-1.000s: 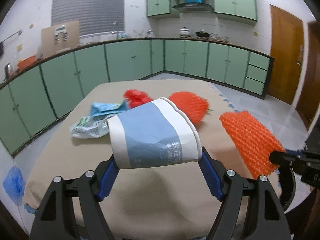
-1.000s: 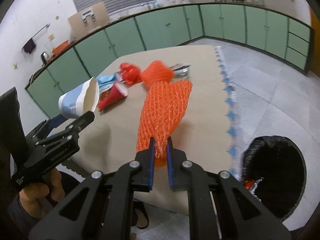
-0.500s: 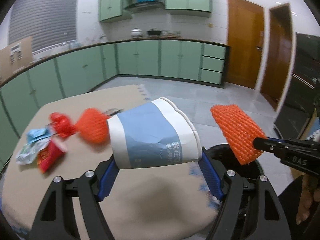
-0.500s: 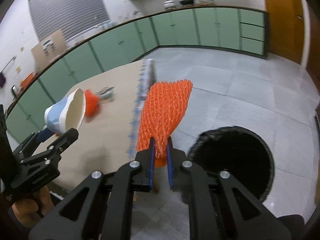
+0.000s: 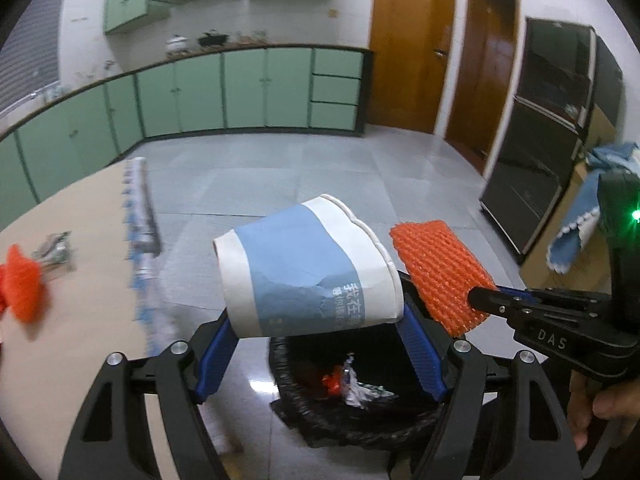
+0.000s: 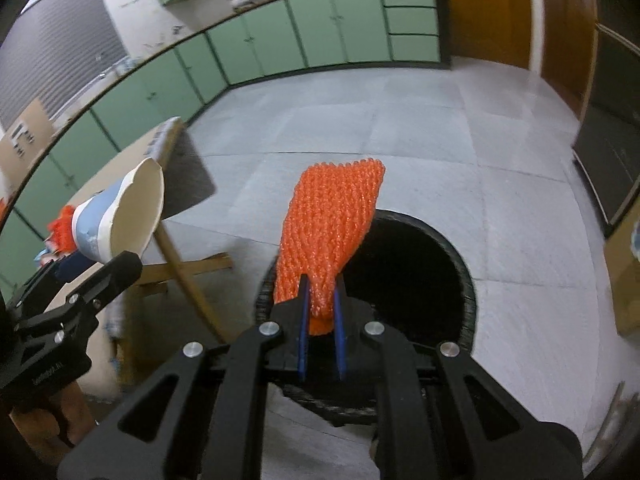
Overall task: Collect trash
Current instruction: 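Carry the paper cup and orange foam net over the black bin and release both, then move both tools back over the table of trash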
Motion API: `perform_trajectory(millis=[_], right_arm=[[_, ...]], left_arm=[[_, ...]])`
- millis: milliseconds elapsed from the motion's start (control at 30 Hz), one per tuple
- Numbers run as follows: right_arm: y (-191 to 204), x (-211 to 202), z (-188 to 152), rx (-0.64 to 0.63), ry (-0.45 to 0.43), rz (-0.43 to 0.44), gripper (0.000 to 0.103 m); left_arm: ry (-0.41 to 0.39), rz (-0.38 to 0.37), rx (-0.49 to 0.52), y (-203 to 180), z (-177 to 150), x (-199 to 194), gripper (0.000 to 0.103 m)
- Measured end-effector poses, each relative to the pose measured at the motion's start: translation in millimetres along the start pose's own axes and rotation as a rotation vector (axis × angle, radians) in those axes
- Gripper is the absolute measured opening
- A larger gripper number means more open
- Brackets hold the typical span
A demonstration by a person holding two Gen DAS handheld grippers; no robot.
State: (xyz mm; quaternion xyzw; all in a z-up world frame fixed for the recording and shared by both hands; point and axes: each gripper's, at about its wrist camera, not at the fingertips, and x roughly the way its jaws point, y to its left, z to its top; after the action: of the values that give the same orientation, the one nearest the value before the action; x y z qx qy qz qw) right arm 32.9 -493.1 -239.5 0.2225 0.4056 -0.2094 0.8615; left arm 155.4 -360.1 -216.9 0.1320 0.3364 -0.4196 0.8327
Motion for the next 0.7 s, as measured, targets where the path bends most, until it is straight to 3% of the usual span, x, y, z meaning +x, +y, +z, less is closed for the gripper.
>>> perform_trajectory(millis=[200, 400, 700], right_arm=[[-29.0, 12.6, -3.4, 0.072, 0.027, -0.036, 0.014], [-31.5, 16.3, 1.8, 0.095, 0.029, -0.038, 0.026], [-38.4, 10.7, 5.6, 0.113, 0.011, -0.021, 0.028]], left_arm=[[0.064, -0.051, 0.043, -25.3, -8.0, 37.4, 0.075], [0.134, -0.049, 0.071, -40.9, -18.1, 71.3, 0.076], [0.135, -0.036, 0.056, -36.5, -18.6, 68.0, 0.076]])
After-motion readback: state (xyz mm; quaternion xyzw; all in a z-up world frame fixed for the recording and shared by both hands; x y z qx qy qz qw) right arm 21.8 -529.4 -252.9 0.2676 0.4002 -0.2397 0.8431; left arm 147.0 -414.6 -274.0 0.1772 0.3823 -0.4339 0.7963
